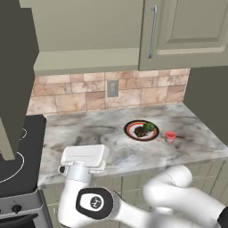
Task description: Pick the avocado and bread from the counter and place them on the plate. Then pick the jam from the cabinet and place it next to the plate. Lastly close the cabinet door.
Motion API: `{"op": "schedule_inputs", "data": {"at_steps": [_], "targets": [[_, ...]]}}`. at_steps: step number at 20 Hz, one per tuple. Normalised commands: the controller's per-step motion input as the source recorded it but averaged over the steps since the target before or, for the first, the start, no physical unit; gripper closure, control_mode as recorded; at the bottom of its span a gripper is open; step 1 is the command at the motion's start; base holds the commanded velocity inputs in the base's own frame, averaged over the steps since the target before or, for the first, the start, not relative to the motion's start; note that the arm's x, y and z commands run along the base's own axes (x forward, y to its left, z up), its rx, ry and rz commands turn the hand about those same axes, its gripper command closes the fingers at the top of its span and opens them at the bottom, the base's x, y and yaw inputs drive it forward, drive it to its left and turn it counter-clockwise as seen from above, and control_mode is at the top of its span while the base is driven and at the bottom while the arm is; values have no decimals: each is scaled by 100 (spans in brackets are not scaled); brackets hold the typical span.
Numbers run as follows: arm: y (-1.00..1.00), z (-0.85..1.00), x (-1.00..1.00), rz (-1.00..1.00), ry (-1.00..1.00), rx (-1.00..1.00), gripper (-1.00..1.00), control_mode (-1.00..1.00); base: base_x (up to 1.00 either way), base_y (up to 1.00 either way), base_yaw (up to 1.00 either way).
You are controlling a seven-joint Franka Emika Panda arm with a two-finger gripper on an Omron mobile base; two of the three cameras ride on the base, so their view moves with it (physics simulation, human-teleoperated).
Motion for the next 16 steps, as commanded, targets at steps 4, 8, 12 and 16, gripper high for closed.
{"op": "schedule_inputs", "data": {"at_steps": [4, 8, 12, 16], "targets": [[57, 0, -7, 2, -8, -19, -100, -100, 0, 0, 0], [39, 0, -10, 13, -12, -15, -100, -100, 0, 0, 0], [25, 0, -4, 24, -10, -8, -100, -100, 0, 0, 0], [22, 0, 0, 26, -2, -6, -100, -100, 0, 0, 0]]}}
